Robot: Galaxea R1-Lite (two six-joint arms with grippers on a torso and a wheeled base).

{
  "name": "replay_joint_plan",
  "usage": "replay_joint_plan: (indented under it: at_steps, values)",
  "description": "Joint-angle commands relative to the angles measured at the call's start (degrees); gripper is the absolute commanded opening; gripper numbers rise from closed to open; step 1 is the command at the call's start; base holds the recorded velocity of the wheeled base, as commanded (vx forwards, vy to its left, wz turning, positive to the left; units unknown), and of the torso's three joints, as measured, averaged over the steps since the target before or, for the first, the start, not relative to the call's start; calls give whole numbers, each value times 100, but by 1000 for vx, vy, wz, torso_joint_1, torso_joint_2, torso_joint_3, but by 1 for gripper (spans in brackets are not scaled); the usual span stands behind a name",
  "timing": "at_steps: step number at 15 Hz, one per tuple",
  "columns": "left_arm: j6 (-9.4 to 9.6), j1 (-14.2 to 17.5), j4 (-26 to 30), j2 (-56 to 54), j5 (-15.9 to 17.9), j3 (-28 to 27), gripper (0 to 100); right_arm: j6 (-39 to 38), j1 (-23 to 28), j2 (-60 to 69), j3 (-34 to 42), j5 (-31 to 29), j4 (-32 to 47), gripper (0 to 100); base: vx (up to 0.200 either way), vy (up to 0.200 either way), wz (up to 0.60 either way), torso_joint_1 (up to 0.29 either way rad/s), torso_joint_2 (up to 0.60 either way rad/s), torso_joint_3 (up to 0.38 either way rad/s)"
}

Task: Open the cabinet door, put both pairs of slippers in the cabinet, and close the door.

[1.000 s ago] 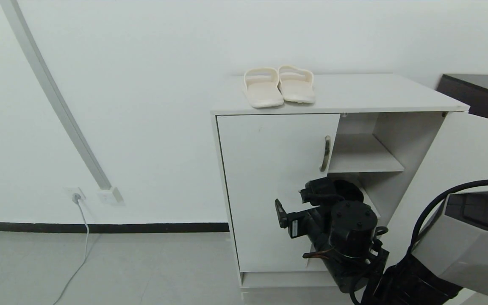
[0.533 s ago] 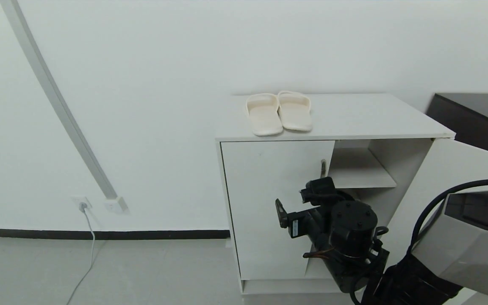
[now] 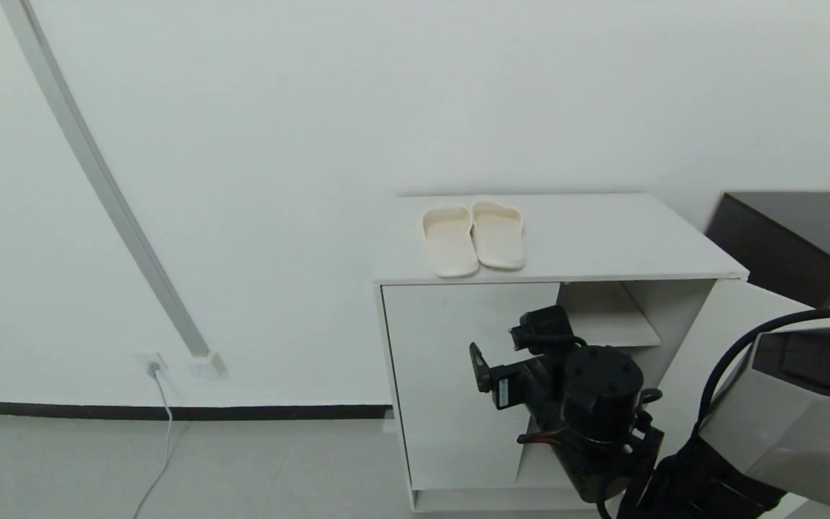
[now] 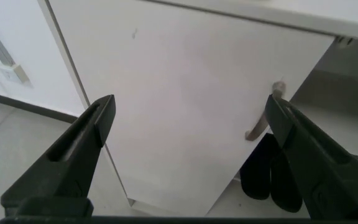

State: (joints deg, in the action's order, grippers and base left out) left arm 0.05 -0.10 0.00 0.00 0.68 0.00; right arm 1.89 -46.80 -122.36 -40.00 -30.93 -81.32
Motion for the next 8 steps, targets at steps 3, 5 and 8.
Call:
replay_joint_plan:
  at_steps: [3, 5, 8]
  values:
    - [4, 1, 0, 9, 2, 0, 0, 31, -5, -25, 71, -1, -6, 100, 0, 0, 0, 256, -582, -326]
    - [4, 1, 0, 9, 2, 0, 0, 110, -5, -25, 89, 8, -50, 100, 0, 0, 0, 269, -608, -334]
    - [4, 1, 0, 9, 2, 0, 0, 417, -22, -131, 89, 166, -358, 100, 0, 0, 0, 177, -413, -217]
